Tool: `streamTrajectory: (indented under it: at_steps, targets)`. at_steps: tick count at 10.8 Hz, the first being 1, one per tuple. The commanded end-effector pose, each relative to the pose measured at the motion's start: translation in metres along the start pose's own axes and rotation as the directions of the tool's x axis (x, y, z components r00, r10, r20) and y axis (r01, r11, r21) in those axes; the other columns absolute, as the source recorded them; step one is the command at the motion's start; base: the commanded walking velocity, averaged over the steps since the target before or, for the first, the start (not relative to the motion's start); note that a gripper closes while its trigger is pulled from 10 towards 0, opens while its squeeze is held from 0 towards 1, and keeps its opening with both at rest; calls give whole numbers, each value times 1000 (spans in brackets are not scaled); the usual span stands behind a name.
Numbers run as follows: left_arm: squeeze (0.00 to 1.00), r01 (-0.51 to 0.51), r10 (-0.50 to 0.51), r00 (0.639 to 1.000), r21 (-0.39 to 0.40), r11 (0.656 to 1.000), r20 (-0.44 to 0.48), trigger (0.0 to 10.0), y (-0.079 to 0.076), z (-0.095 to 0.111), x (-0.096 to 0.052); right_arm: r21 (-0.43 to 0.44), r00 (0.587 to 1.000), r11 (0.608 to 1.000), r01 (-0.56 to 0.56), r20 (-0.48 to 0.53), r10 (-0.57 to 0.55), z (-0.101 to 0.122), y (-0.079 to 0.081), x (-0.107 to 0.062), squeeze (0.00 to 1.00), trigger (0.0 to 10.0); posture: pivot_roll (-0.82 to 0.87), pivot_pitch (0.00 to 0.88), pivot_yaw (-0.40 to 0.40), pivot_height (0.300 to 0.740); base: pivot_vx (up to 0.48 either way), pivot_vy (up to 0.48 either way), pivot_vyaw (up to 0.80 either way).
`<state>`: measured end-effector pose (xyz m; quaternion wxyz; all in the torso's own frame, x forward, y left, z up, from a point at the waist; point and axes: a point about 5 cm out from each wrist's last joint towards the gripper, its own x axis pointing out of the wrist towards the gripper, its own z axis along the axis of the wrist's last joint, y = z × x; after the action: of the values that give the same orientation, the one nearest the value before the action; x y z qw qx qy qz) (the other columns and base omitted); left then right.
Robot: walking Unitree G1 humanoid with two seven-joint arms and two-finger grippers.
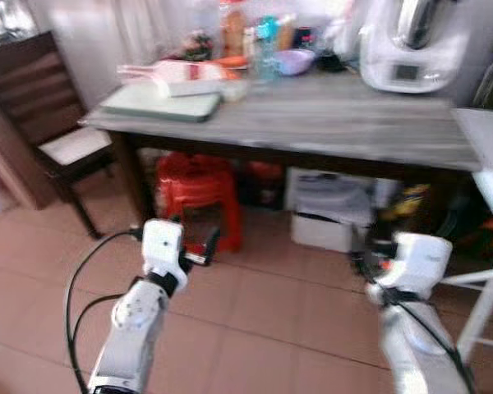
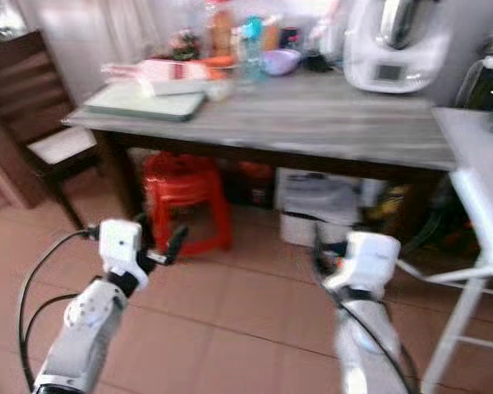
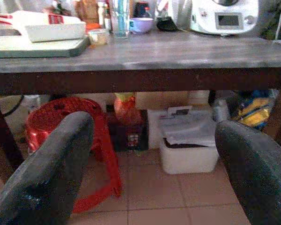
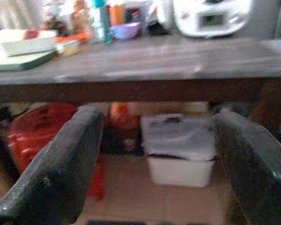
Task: Setting the table
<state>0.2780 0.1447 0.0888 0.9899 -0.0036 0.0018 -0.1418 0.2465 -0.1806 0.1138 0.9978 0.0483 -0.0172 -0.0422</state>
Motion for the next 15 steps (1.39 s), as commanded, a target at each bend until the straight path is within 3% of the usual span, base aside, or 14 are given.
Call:
streamTrajectory:
  at_steps: [1,3,5,15]
  targets:
    - [0,-64,64,998,14,998,-17,10000,14,-4,-9,11,999,999,-34,16,34,4,9,-2,0,10000,-48,0,3,740,0,-304,0]
    - [0,-51,52,998,21,998,-20,10000,10,-5,-12,5,999,999,-31,-11,32,-1,6,-9,0,10000,-43,0,-1,740,0,-304,-272]
    - [0,-40,40,999,19,999,-4,10000,9,1,-6,11,999,999,-32,1,32,2,9,-4,0,10000,-41,0,1,740,0,-304,-734]
    - [0,-20,20,1000,12,1000,-2,10000,0,3,-1,-2,999,999,-37,8,37,5,6,-2,0,10000,-51,0,-7,740,0,-305,0]
